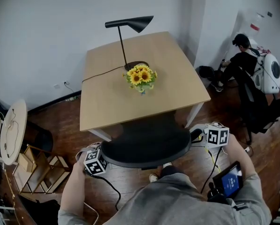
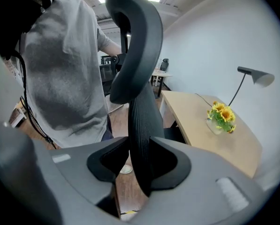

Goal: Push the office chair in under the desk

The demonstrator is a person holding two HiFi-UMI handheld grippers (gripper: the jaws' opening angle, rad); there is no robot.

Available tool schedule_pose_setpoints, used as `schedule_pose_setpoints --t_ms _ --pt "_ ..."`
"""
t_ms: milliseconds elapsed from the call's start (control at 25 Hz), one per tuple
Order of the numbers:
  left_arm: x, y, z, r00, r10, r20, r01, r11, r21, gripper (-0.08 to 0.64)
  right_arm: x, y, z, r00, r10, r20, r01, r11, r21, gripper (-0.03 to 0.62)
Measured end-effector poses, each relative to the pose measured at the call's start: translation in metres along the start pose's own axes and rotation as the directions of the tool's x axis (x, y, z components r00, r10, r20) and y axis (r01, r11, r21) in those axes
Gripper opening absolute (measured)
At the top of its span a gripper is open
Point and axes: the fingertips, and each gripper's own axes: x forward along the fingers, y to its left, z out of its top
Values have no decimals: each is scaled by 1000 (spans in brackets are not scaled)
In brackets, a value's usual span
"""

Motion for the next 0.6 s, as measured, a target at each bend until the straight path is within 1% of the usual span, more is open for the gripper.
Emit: schedule_pose_setpoints --t_ms 200,360,600 --pt "2 21 -5 1000 -6 -3 6 1000 -2 158 1 -20 5 1000 0 4 0 1000 -4 143" --pt "7 34 -5 1000 -13 -7 12 1000 -17 158 2 -36 1 1000 17 14 -17 1000 -14 143" --pt "19 60 -7 1000 8 -14 -8 999 -31 160 9 -67 -5 1000 24 17 -24 999 -28 143"
